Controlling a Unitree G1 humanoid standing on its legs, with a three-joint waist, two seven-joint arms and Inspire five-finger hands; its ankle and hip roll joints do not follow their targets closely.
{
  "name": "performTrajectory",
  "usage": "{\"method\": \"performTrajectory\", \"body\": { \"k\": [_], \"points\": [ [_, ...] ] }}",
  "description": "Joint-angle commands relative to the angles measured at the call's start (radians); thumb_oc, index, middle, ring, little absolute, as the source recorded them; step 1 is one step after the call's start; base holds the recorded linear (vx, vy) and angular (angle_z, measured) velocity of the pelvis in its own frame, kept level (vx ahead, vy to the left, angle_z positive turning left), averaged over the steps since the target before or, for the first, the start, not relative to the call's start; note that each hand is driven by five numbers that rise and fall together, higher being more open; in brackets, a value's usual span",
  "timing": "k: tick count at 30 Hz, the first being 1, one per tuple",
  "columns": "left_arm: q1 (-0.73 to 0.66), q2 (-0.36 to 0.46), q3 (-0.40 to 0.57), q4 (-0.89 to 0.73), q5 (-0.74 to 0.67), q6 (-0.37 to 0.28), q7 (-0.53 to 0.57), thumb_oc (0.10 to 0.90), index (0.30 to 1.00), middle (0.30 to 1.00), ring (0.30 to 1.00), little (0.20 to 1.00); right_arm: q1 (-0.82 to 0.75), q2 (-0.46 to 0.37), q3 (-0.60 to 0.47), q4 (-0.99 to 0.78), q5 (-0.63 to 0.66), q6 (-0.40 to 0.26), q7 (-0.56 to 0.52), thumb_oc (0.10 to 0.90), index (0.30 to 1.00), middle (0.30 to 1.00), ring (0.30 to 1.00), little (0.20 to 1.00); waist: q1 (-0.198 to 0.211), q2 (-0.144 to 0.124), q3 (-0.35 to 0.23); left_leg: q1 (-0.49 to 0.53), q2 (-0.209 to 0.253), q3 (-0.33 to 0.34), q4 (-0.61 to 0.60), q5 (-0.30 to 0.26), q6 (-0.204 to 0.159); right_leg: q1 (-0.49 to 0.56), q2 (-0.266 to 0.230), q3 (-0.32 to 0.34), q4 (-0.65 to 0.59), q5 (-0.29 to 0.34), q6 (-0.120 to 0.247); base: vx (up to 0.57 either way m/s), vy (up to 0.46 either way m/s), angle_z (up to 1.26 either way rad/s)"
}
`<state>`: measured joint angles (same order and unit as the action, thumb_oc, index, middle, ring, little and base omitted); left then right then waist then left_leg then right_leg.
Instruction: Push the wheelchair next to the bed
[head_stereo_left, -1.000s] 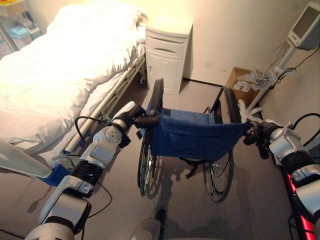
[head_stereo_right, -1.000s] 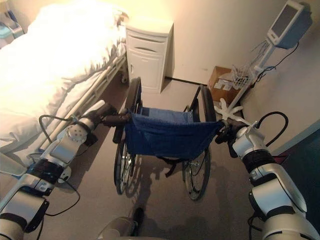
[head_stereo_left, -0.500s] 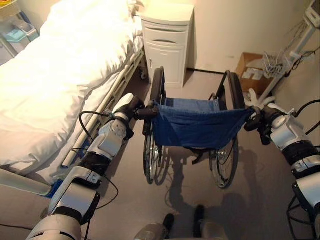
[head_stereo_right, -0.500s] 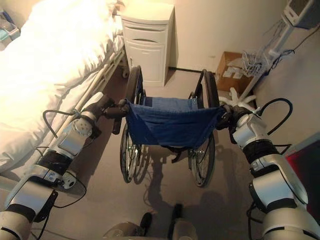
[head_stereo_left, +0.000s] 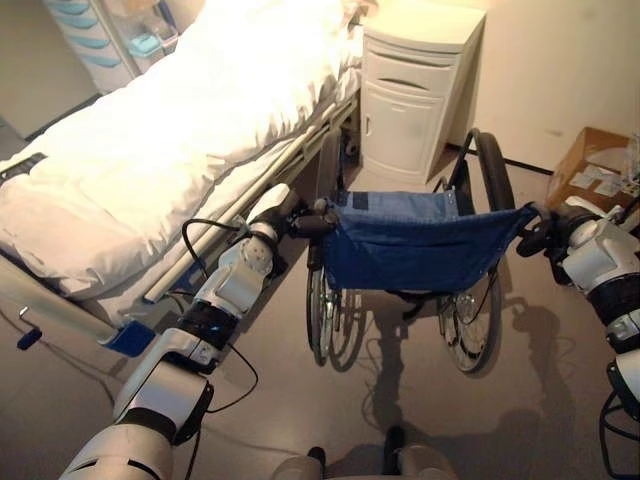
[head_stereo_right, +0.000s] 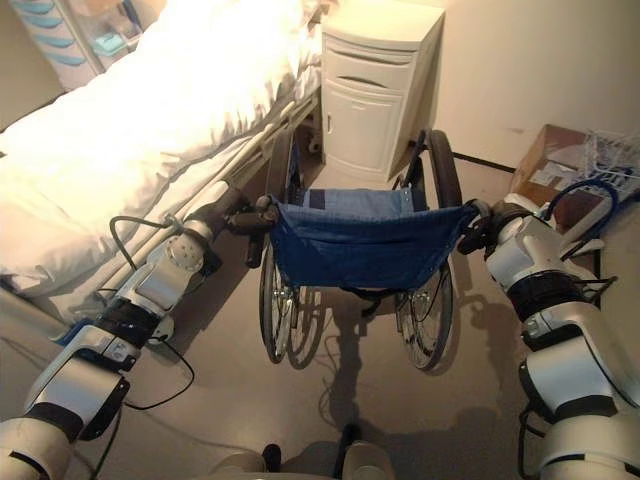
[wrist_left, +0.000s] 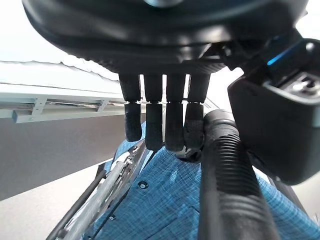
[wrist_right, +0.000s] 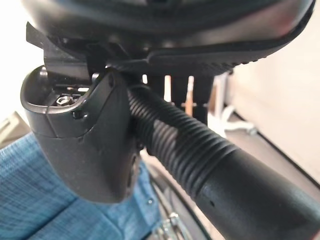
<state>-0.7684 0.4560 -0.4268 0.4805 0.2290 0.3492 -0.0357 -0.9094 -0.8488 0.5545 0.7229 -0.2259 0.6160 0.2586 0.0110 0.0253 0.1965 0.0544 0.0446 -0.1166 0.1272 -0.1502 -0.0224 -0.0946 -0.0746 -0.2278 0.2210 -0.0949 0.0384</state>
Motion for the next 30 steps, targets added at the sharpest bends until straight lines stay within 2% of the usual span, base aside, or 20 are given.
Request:
{"method": "performTrajectory", "body": {
  "k": [1,3,6,8,10,11,12,13,14,15,16,18,19,21,24,26,29,30],
  "points": [
    [0.02,0.049,-0.077,0.186,0.054,0.158,0.023,0.4,0.3,0.3,0.3,0.3,-0.091,0.221,0.093,-0.181,0.083,-0.242,0.082,0.4,0.3,0.3,0.3,0.3,0.019,-0.077,0.043,0.158,-0.011,-0.026,0.05,0.005,-0.056,-0.051,-0.074,0.108,-0.059,0.156,0.09,0.21,-0.129,0.09],
    [0.022,0.053,-0.076,0.189,0.052,0.165,0.017,0.4,0.3,0.3,0.3,0.3,-0.088,0.219,0.092,-0.178,0.081,-0.255,0.089,0.4,0.3,0.3,0.3,0.3,0.012,-0.071,0.037,0.174,0.0,-0.035,0.087,0.049,-0.068,-0.057,-0.067,0.096,-0.042,0.139,0.074,0.2,-0.097,0.08],
    [0.031,0.054,-0.078,0.193,0.045,0.172,0.02,0.4,0.3,0.3,0.3,0.3,-0.07,0.218,0.106,-0.166,0.079,-0.28,0.085,0.4,0.3,0.3,0.3,0.3,0.015,-0.073,0.03,0.145,0.012,-0.026,0.21,0.177,-0.085,-0.024,-0.062,0.053,-0.047,0.112,0.042,0.18,-0.057,0.17],
    [0.03,0.052,-0.079,0.198,0.05,0.165,0.021,0.4,0.3,0.3,0.3,0.3,-0.059,0.222,0.115,-0.159,0.092,-0.277,0.057,0.4,0.3,0.3,0.3,0.3,0.034,-0.084,0.055,0.047,-0.013,-0.002,0.28,0.185,-0.071,0.029,-0.058,0.049,-0.058,0.097,0.027,0.2,-0.077,0.04],
    [0.034,0.052,-0.077,0.194,0.057,0.162,0.025,0.4,0.3,0.3,0.3,0.3,-0.054,0.233,0.115,-0.149,0.096,-0.278,0.036,0.4,0.3,0.3,0.3,0.3,0.051,-0.084,0.075,-0.001,-0.04,0.003,0.253,0.158,-0.055,0.058,-0.048,0.063,-0.067,0.095,0.029,0.15,-0.04,0.0],
    [0.035,0.052,-0.077,0.194,0.057,0.162,0.025,0.4,0.3,0.3,0.3,0.3,-0.054,0.233,0.115,-0.149,0.096,-0.278,0.035,0.4,0.3,0.3,0.3,0.3,0.052,-0.083,0.077,0.001,-0.039,0.004,0.254,0.156,-0.054,0.06,-0.048,0.064,-0.067,0.094,0.03,0.18,0.001,-0.11],
    [0.052,0.055,-0.067,0.166,0.073,0.155,0.031,0.4,0.3,0.3,0.3,0.3,-0.055,0.257,0.105,-0.129,0.082,-0.28,0.011,0.4,0.3,0.3,0.3,0.3,0.086,-0.071,0.113,-0.087,-0.063,0.042,0.172,0.171,-0.052,0.137,-0.025,0.086,-0.102,0.089,0.038,0.3,0.064,-0.14],
    [0.055,0.054,-0.073,0.139,0.066,0.163,0.046,0.4,0.3,0.3,0.3,0.3,-0.052,0.267,0.099,-0.119,0.081,-0.28,-0.008,0.4,0.3,0.3,0.3,0.3,0.12,-0.052,0.139,-0.181,-0.063,0.065,0.096,0.242,-0.066,0.211,0.002,0.101,-0.137,0.069,0.032,0.3,0.062,-0.11],
    [0.055,0.054,-0.073,0.139,0.066,0.163,0.046,0.4,0.3,0.3,0.3,0.3,-0.052,0.267,0.098,-0.119,0.081,-0.28,-0.008,0.4,0.3,0.3,0.3,0.3,0.122,-0.053,0.141,-0.177,-0.064,0.066,0.095,0.241,-0.066,0.215,0.001,0.102,-0.139,0.068,0.032,0.29,0.106,-0.18],
    [0.056,0.056,-0.077,0.131,0.064,0.164,0.038,0.4,0.3,0.3,0.3,0.3,-0.048,0.275,0.097,-0.115,0.075,-0.277,-0.014,0.4,0.3,0.3,0.3,0.3,0.142,-0.037,0.147,-0.222,-0.065,0.051,0.031,0.291,-0.077,0.242,0.018,0.113,-0.151,0.063,0.035,0.45,0.173,-0.43],
    [0.064,0.063,-0.073,0.126,0.076,0.166,0.008,0.4,0.3,0.3,0.3,0.3,-0.052,0.274,0.094,-0.101,0.06,-0.285,0.004,0.4,0.3,0.3,0.3,0.3,0.174,-0.022,0.149,-0.243,-0.064,0.03,-0.073,0.37,-0.09,0.298,0.035,0.132,-0.175,0.048,0.03,0.47,0.181,-0.53],
    [0.066,0.074,-0.069,0.118,0.068,0.174,-0.005,0.4,0.3,0.3,0.3,0.3,-0.054,0.264,0.095,-0.1,0.063,-0.297,0.016,0.4,0.3,0.3,0.3,0.3,0.18,-0.023,0.149,-0.234,-0.063,0.043,-0.1,0.374,-0.09,0.318,0.033,0.132,-0.18,0.038,0.032,0.33,0.174,-0.86],
    [0.061,0.076,-0.063,0.126,0.046,0.188,-0.012,0.4,0.3,0.3,0.3,0.3,-0.056,0.258,0.1,-0.095,0.076,-0.319,0.023,0.4,0.3,0.3,0.3,0.3,0.177,-0.027,0.135,-0.212,-0.078,0.073,-0.086,0.326,-0.071,0.312,0.019,0.115,-0.185,0.045,0.043,0.4,0.274,-1.2],
    [0.055,0.078,-0.05,0.175,-0.001,0.189,-0.007,0.4,0.3,0.3,0.3,0.3,-0.051,0.281,0.092,-0.088,0.049,-0.349,0.045,0.4,0.3,0.3,0.3,0.3,0.178,-0.04,0.102,-0.166,-0.096,0.078,-0.049,0.242,-0.034,0.294,-0.03,0.085,-0.174,0.058,0.07,0.35,0.222,-0.95],
    [0.061,0.096,-0.028,0.19,-0.003,0.175,-0.014,0.4,0.3,0.3,0.3,0.3,-0.043,0.302,0.094,-0.056,0.085,-0.376,0.007,0.4,0.3,0.3,0.3,0.3,0.208,-0.055,0.073,-0.13,-0.102,0.076,-0.065,0.207,-0.007,0.297,-0.072,0.047,-0.151,0.055,0.106,0.17,0.042,-0.39],
    [0.047,0.092,-0.027,0.217,0.014,0.165,-0.03,0.4,0.3,0.3,0.3,0.3,-0.058,0.33,0.096,-0.023,0.094,-0.398,-0.014,0.4,0.3,0.3,0.3,0.3,0.233,-0.062,0.059,-0.142,-0.101,0.075,-0.061,0.199,0.009,0.319,-0.104,0.047,-0.099,0.043,0.12,0.11,0.03,0.27],
    [0.039,0.052,-0.055,0.25,0.016,0.158,0.001,0.4,0.3,0.3,0.3,0.3,-0.048,0.333,0.103,0.019,0.094,-0.463,-0.036,0.4,0.3,0.3,0.3,0.3,0.234,-0.067,0.041,-0.16,-0.129,0.053,-0.047,0.194,0.043,0.283,-0.113,0.089,0.09,0.121,0.123,0.21,0.061,0.06],
    [0.047,0.046,-0.062,0.269,0.027,0.136,0.0,0.4,0.3,0.3,0.3,0.3,-0.017,0.319,0.101,0.012,0.102,-0.48,-0.039,0.4,0.3,0.3,0.3,0.3,0.216,-0.066,0.033,-0.148,-0.149,0.021,-0.03,0.177,0.06,0.218,-0.104,0.128,0.179,0.177,0.117,0.27,0.038,0.18]
  ]
}}
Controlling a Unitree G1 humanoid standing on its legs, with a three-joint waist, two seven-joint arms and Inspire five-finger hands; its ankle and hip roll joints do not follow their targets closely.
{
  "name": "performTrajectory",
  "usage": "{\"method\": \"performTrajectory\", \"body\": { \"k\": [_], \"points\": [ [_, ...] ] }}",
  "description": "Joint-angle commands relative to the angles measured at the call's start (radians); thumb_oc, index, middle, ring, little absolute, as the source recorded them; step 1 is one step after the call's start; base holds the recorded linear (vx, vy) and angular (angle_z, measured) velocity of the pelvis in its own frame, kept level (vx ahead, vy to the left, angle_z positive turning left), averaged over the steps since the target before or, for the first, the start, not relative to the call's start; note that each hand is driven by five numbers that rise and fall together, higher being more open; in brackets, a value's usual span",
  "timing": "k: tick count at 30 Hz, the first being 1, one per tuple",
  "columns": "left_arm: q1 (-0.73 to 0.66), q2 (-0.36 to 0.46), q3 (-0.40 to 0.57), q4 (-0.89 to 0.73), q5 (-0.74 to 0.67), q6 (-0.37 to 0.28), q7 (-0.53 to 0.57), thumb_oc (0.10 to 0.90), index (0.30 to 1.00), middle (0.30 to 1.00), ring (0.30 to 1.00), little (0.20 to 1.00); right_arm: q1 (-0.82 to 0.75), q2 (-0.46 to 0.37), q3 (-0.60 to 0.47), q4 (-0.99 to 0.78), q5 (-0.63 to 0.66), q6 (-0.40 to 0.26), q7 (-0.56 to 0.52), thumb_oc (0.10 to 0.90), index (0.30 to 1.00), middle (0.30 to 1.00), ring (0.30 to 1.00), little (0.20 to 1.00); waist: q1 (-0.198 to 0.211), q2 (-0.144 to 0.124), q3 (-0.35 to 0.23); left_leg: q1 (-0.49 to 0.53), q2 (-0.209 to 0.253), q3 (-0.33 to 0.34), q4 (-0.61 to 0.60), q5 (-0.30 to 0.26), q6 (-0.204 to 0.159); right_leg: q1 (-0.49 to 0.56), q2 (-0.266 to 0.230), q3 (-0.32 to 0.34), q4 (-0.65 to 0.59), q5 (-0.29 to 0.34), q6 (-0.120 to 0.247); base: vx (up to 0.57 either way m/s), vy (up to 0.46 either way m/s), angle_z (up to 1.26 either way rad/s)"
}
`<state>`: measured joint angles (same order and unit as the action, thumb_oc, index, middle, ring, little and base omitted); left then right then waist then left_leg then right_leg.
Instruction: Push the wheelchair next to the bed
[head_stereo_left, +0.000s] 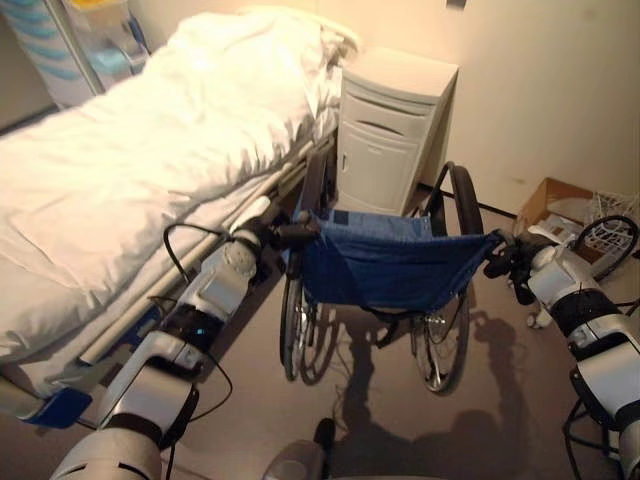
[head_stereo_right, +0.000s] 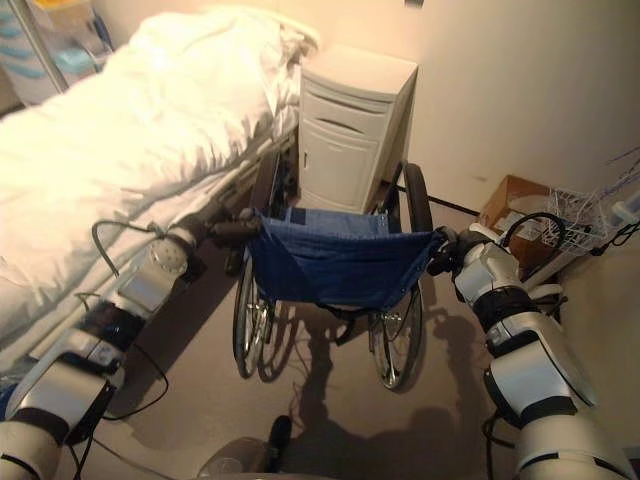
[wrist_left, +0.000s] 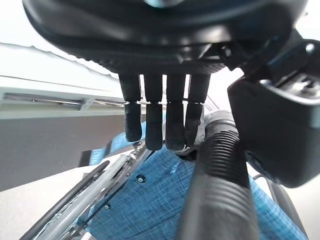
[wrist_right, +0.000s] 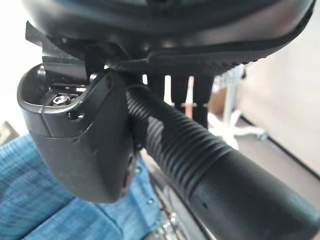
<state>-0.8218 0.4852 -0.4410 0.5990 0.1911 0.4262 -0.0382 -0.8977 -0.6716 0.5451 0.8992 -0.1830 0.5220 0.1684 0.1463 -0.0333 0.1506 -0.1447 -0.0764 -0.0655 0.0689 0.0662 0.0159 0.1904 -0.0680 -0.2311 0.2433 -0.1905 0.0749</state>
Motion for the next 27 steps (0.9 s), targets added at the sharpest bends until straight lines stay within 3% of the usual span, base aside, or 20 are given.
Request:
{"method": "performTrajectory", "body": {
  "k": [1,3,4,7,12,17,27],
  "points": [
    [0.102,0.015,-0.049,0.154,0.068,0.056,0.002,0.4,0.3,0.3,0.3,0.3,-0.024,0.141,0.11,-0.166,0.059,-0.388,0.052,0.4,0.3,0.3,0.3,0.3,0.077,-0.008,0.079,0.054,-0.03,-0.035,0.03,-0.043,0.024,-0.08,-0.112,0.134,0.163,0.281,0.08,0.31,-0.013,0.32],
    [0.126,0.008,-0.045,0.162,0.088,0.037,0.009,0.4,0.3,0.3,0.3,0.3,-0.013,0.142,0.115,-0.182,0.058,-0.381,0.058,0.4,0.3,0.3,0.3,0.3,0.038,0.001,0.101,0.131,-0.03,-0.069,0.044,-0.093,0.029,-0.267,-0.146,0.147,0.109,0.351,0.076,0.35,-0.134,0.12],
    [0.129,0.009,-0.044,0.16,0.088,0.037,0.009,0.4,0.3,0.3,0.3,0.3,-0.013,0.143,0.117,-0.185,0.058,-0.376,0.058,0.4,0.3,0.3,0.3,0.3,0.034,0.0,0.106,0.142,-0.033,-0.073,0.047,-0.104,0.029,-0.272,-0.151,0.148,0.099,0.351,0.077,0.36,-0.177,-0.1],
    [0.125,0.019,-0.035,0.142,0.088,0.03,0.02,0.4,0.3,0.3,0.3,0.3,-0.051,0.156,0.131,-0.219,0.062,-0.299,0.047,0.4,0.3,0.3,0.3,0.3,0.01,-0.006,0.136,0.191,-0.046,-0.111,0.056,-0.167,0.023,-0.334,-0.164,0.174,-0.106,0.375,0.085,0.22,-0.193,-0.03],
    [0.123,0.037,-0.035,0.123,0.092,0.063,-0.01,0.4,0.3,0.3,0.3,0.3,-0.08,0.167,0.143,-0.219,0.067,-0.245,0.061,0.4,0.3,0.3,0.3,0.3,0.036,-0.015,0.126,0.159,-0.004,-0.071,0.077,-0.149,-0.01,-0.217,-0.161,0.132,-0.166,0.333,0.097,0.2,-0.185,0.72],
    [0.1,0.013,-0.059,0.135,0.075,0.101,0.003,0.4,0.3,0.3,0.3,0.3,-0.088,0.164,0.144,-0.179,0.082,-0.271,0.053,0.4,0.3,0.3,0.3,0.3,0.035,-0.027,0.111,0.199,0.045,-0.038,0.005,-0.135,-0.042,-0.167,-0.155,0.072,-0.239,0.327,0.112,0.12,-0.075,0.34],
    [0.095,0.012,-0.068,0.137,0.068,0.127,0.027,0.4,0.3,0.3,0.3,0.3,-0.081,0.194,0.149,-0.181,0.077,-0.272,0.04,0.4,0.3,0.3,0.3,0.3,0.029,-0.013,0.105,0.253,0.053,-0.036,-0.029,-0.148,-0.032,-0.175,-0.163,0.073,-0.208,0.324,0.124,0.04,-0.012,0.12]
  ]
}}
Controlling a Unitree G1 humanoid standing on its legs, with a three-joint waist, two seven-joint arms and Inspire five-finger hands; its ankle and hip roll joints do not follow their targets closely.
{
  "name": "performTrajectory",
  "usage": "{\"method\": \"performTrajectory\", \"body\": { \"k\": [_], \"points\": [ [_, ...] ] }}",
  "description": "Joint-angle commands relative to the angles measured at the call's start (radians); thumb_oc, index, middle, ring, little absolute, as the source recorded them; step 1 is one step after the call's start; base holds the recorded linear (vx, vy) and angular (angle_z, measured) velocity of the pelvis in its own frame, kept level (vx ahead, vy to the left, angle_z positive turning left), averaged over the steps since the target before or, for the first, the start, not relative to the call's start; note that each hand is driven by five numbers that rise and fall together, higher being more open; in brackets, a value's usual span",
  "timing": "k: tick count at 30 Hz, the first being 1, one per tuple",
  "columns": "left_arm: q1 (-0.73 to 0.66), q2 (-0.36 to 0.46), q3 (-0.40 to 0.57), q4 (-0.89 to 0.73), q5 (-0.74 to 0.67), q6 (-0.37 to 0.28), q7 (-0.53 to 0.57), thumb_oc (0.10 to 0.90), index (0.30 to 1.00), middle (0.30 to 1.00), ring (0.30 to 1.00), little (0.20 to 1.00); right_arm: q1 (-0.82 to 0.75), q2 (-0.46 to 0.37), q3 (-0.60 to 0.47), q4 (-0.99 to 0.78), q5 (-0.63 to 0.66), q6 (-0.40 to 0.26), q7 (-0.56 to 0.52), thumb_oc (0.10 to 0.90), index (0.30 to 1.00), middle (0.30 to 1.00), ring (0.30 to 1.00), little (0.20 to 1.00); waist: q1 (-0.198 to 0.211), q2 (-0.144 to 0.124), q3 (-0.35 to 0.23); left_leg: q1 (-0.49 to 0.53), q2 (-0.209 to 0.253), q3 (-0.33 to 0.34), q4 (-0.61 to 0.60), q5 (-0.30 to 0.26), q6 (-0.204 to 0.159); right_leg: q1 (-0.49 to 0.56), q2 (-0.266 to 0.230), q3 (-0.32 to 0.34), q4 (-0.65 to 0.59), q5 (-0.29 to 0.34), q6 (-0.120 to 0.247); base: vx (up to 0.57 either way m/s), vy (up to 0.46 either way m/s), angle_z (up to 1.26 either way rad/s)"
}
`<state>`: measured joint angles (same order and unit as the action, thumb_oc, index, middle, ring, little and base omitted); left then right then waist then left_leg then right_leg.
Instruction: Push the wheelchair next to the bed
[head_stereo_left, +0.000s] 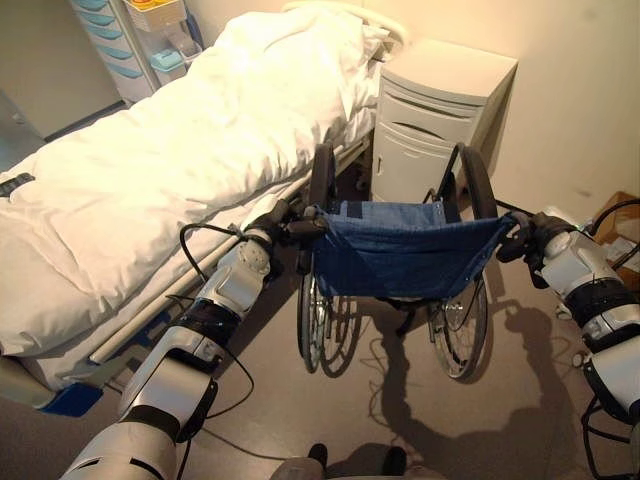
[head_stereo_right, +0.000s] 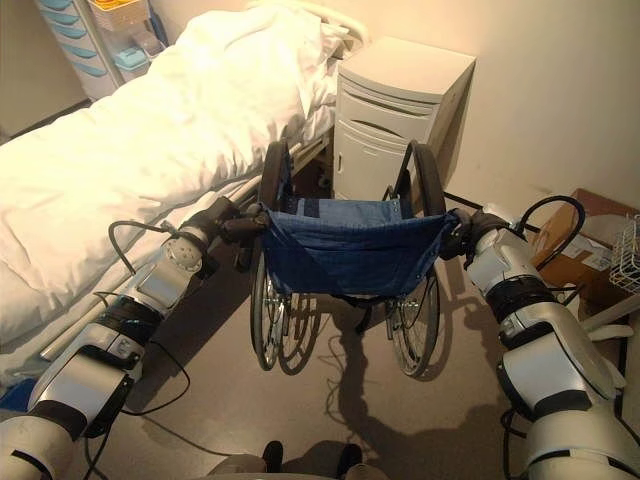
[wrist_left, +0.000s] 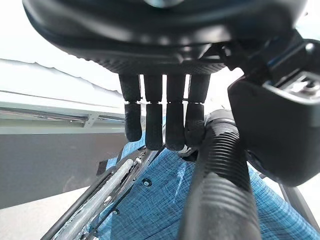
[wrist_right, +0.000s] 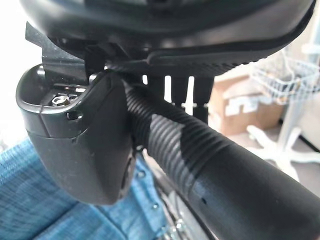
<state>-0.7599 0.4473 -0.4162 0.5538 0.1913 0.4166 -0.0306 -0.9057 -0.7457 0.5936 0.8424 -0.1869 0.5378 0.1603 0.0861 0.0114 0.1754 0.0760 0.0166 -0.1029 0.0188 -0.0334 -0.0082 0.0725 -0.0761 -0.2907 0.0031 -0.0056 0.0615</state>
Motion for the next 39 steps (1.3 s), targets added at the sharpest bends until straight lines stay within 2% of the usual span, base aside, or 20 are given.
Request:
{"method": "performTrajectory", "body": {
  "k": [1,4,5,6,7,10,16,17,20,23,24,32,35,39],
  "points": [
    [0.033,0.058,-0.089,0.183,0.072,0.132,0.013,0.4,0.3,0.3,0.3,0.3,-0.072,0.27,0.101,-0.125,0.083,-0.283,0.05,0.4,0.3,0.3,0.3,0.3,0.09,-0.059,0.08,0.036,-0.04,0.002,0.023,-0.053,-0.007,-0.058,-0.157,0.134,0.038,0.143,0.14,0.03,-0.004,0.02],
    [0.045,0.074,-0.081,0.177,0.078,0.124,0.007,0.4,0.3,0.3,0.3,0.3,-0.06,0.265,0.095,-0.133,0.099,-0.255,0.051,0.4,0.3,0.3,0.3,0.3,0.09,-0.061,0.081,0.039,-0.038,0.007,0.026,-0.057,-0.006,-0.056,-0.155,0.137,0.039,0.145,0.142,0.02,0.001,0.04],
    [0.046,0.077,-0.078,0.176,0.075,0.125,0.01,0.417,0.326,0.326,0.326,0.326,-0.058,0.264,0.091,-0.134,0.103,-0.242,0.051,0.4,0.3,0.3,0.3,0.3,0.089,-0.062,0.081,0.04,-0.038,0.008,0.026,-0.058,-0.005,-0.057,-0.155,0.138,0.04,0.147,0.142,0.0,0.0,0.0],
    [0.046,0.078,-0.077,0.176,0.074,0.125,0.012,0.522,0.484,0.484,0.484,0.484,-0.057,0.263,0.09,-0.134,0.105,-0.234,0.05,0.657,0.686,0.686,0.686,0.686,0.089,-0.063,0.081,0.04,-0.038,0.009,0.026,-0.058,-0.005,-0.057,-0.155,0.138,0.041,0.148,0.143,0.0,0.0,0.0],
    [0.047,0.081,-0.074,0.178,0.063,0.129,0.019,0.8,0.9,0.9,0.9,0.9,-0.052,0.262,0.081,-0.133,0.111,-0.207,0.063,0.8,0.9,0.9,0.9,0.9,0.086,-0.064,0.081,0.042,-0.038,0.012,0.025,-0.06,-0.004,-0.059,-0.155,0.14,0.044,0.151,0.143,0.0,0.0,0.0],
    [0.054,0.089,-0.058,0.174,0.024,0.129,0.045,0.8,0.9,0.9,0.9,0.9,-0.045,0.253,0.073,-0.138,0.127,-0.175,0.076,0.8,0.9,0.9,0.9,0.9,0.081,-0.067,0.082,0.045,-0.036,0.02,0.029,-0.064,-0.003,-0.06,-0.154,0.144,0.049,0.154,0.144,0.0,0.0,0.0],
    [0.091,0.114,0.004,0.133,-0.163,0.136,0.072,0.8,0.9,0.9,0.9,0.9,-0.044,0.212,0.037,-0.195,0.224,-0.072,0.112,0.8,0.9,0.9,0.9,0.9,0.072,-0.074,0.084,0.055,-0.035,0.03,0.027,-0.066,-0.001,-0.058,-0.148,0.156,0.051,0.164,0.145,0.0,0.007,-0.03],
    [0.109,0.123,0.026,0.112,-0.221,0.143,0.061,0.8,0.9,0.9,0.9,0.9,-0.045,0.195,0.025,-0.226,0.268,-0.031,0.118,0.8,0.9,0.9,0.9,0.9,0.07,-0.075,0.08,0.057,-0.034,0.034,0.025,-0.061,-0.004,-0.053,-0.145,0.158,0.049,0.167,0.145,0.01,0.022,-0.05],
    [0.139,0.151,0.066,0.081,-0.34,0.132,0.05,0.8,0.9,0.9,0.9,0.9,-0.059,0.154,-0.009,-0.272,0.367,0.028,0.129,0.8,0.9,0.9,0.9,0.9,0.065,-0.077,0.071,0.063,-0.032,0.037,0.018,-0.054,-0.007,-0.049,-0.137,0.164,0.05,0.176,0.143,0.0,0.008,-0.01],
    [0.15,0.165,0.091,0.07,-0.395,0.117,0.058,0.8,0.9,0.9,0.9,0.9,-0.076,0.135,-0.024,-0.29,0.417,0.048,0.12,0.8,0.9,0.9,0.9,0.9,0.062,-0.079,0.064,0.068,-0.032,0.038,0.014,-0.05,-0.007,-0.048,-0.132,0.168,0.051,0.18,0.141,0.01,0.014,-0.06],
    [0.161,0.176,0.115,0.062,-0.456,0.098,0.063,0.8,0.9,0.9,0.9,0.9,-0.089,0.118,-0.038,-0.309,0.457,0.06,0.106,0.8,0.9,0.9,0.9,0.9,0.06,-0.08,0.057,0.071,-0.033,0.039,0.01,-0.048,-0.007,-0.046,-0.127,0.172,0.05,0.182,0.14,0.0,0.022,-0.05],
    [0.241,0.177,0.218,0.017,-0.784,-0.017,0.025,0.8,0.9,0.9,0.9,0.9,-0.088,0.041,-0.111,-0.374,0.616,0.058,-0.019,0.8,0.9,0.9,0.9,0.9,0.048,-0.075,0.044,0.082,-0.032,0.052,0.001,-0.049,-0.003,-0.042,-0.116,0.184,0.047,0.181,0.138,-0.01,0.009,-0.04],
    [0.284,0.172,0.245,0.017,-0.84,-0.07,0.011,0.8,0.9,0.9,0.9,0.9,-0.079,0.02,-0.15,-0.398,0.724,0.034,-0.083,0.8,0.9,0.9,0.9,0.9,0.041,-0.072,0.04,0.085,-0.032,0.057,-0.003,-0.049,-0.001,-0.04,-0.112,0.189,0.044,0.174,0.137,-0.03,0.017,-0.09],
    [0.326,0.166,0.278,0.038,-0.908,-0.122,-0.025,0.8,0.9,0.9,0.9,0.9,-0.068,-0.005,-0.192,-0.406,0.865,-0.004,-0.115,0.8,0.9,0.9,0.9,0.9,0.038,-0.073,0.032,0.082,-0.032,0.063,-0.006,-0.05,0.0,-0.039,-0.108,0.191,0.036,0.168,0.137,-0.01,0.006,-0.04]
  ]
}}
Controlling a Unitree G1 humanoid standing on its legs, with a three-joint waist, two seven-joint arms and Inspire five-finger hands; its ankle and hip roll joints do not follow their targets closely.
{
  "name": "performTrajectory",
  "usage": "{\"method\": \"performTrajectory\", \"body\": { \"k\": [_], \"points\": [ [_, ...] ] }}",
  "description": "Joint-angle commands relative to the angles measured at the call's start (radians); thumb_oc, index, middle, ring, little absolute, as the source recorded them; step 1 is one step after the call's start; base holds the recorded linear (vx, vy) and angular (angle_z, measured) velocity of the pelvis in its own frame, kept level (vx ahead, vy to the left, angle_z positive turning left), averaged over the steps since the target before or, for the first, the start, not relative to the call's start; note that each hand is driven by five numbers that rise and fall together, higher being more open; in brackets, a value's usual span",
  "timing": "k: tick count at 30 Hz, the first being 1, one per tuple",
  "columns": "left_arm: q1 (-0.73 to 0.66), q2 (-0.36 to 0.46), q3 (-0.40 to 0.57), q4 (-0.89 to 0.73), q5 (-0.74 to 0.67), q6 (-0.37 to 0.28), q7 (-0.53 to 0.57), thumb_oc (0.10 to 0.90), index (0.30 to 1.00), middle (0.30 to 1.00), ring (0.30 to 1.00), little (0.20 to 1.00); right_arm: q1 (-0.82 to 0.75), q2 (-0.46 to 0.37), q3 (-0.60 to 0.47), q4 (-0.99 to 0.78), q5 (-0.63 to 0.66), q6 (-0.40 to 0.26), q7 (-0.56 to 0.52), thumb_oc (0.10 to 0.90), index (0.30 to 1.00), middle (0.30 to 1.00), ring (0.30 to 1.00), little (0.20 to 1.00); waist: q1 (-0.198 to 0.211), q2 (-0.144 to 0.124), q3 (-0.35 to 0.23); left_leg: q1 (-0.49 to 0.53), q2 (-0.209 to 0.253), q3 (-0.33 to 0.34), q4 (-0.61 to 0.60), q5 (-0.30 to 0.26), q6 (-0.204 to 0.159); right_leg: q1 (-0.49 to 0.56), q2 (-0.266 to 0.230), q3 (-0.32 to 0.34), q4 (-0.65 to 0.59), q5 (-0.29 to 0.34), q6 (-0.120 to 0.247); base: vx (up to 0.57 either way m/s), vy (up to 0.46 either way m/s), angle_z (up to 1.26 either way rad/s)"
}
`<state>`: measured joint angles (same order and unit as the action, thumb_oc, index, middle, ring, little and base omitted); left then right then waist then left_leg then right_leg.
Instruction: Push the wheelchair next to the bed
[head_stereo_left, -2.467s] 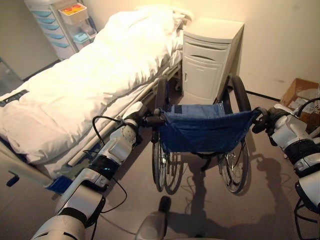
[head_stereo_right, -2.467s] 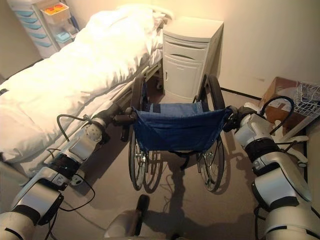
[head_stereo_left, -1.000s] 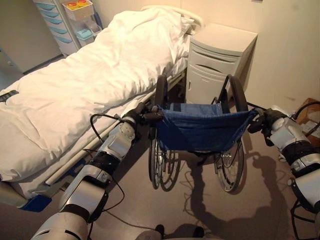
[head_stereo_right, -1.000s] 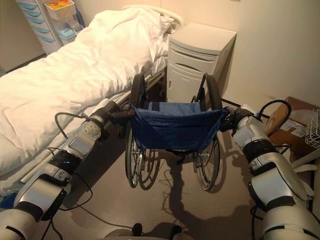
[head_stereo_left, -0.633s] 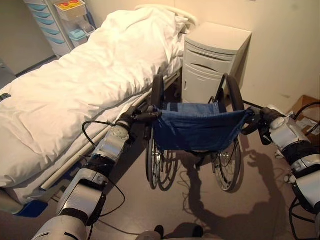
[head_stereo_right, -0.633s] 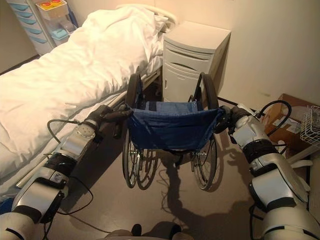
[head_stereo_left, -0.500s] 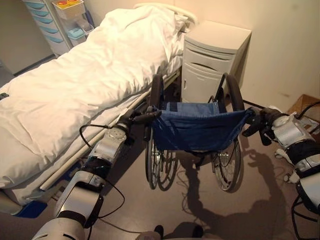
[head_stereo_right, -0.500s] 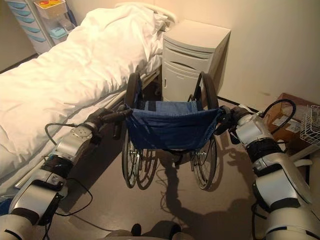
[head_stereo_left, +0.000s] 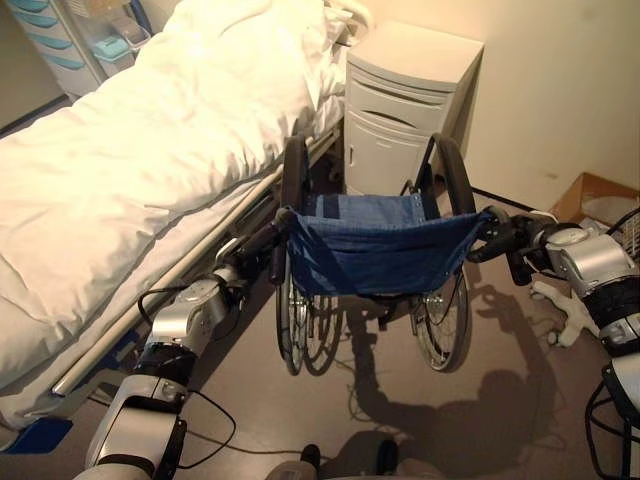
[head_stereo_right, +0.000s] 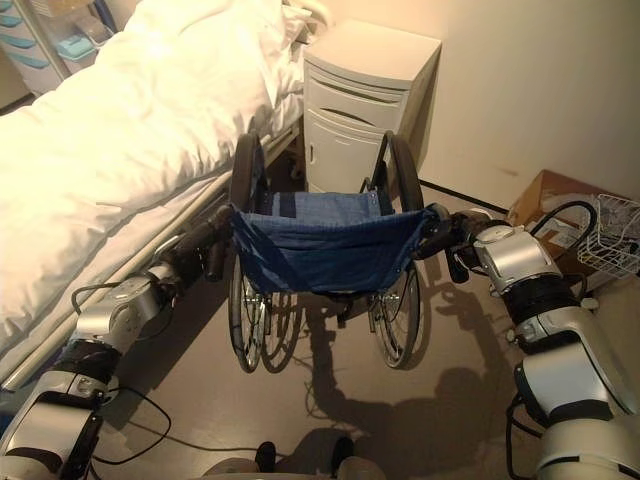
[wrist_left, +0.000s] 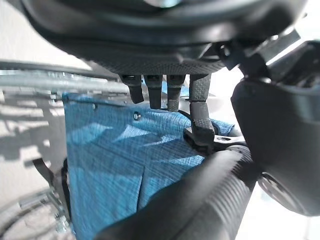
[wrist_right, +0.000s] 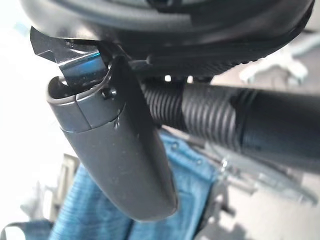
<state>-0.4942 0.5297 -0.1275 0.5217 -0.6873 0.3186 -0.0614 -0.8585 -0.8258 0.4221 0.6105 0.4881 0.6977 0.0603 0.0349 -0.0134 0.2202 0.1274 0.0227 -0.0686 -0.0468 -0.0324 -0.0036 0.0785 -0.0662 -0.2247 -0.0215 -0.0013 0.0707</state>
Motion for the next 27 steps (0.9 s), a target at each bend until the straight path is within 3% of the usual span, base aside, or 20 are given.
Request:
{"method": "performTrajectory", "body": {
  "k": [1,8,16,27],
  "points": [
    [0.081,0.081,0.002,0.079,-0.051,-0.034,-0.011,0.8,0.9,0.9,0.9,0.9,-0.101,0.058,-0.039,-0.174,0.223,-0.184,-0.017,0.8,0.9,0.9,0.9,0.9,0.086,-0.049,-0.015,0.031,-0.037,0.032,0.058,-0.052,-0.004,-0.046,-0.117,0.125,0.059,0.161,0.128,0.0,0.0,0.0],
    [0.147,0.081,0.025,0.134,-0.061,-0.068,-0.034,0.8,0.9,0.9,0.9,0.9,-0.059,-0.037,-0.122,-0.134,0.341,-0.255,0.004,0.8,0.9,0.9,0.9,0.9,0.069,-0.052,-0.035,0.03,-0.034,0.047,0.051,-0.051,-0.003,-0.04,-0.109,0.131,0.042,0.147,0.131,-0.01,-0.003,-0.04],
    [0.164,0.088,0.029,0.205,-0.072,-0.073,-0.025,0.8,0.9,0.9,0.9,0.9,-0.01,-0.115,-0.204,-0.056,0.427,-0.287,0.078,0.8,0.9,0.9,0.9,0.9,0.044,-0.057,-0.052,0.031,-0.032,0.068,0.045,-0.055,-0.001,-0.042,-0.102,0.142,0.031,0.138,0.131,-0.01,-0.003,-0.02],
    [0.251,0.018,0.093,0.384,-0.115,-0.12,-0.044,0.8,0.9,0.9,0.9,0.9,0.18,-0.174,-0.405,0.065,0.656,-0.283,0.202,0.8,0.9,0.9,0.9,0.9,0.002,-0.071,-0.069,0.038,-0.026,0.103,0.035,-0.065,-0.001,-0.046,-0.09,0.156,-0.002,0.139,0.126,0.0,-0.017,-0.02]
  ]
}}
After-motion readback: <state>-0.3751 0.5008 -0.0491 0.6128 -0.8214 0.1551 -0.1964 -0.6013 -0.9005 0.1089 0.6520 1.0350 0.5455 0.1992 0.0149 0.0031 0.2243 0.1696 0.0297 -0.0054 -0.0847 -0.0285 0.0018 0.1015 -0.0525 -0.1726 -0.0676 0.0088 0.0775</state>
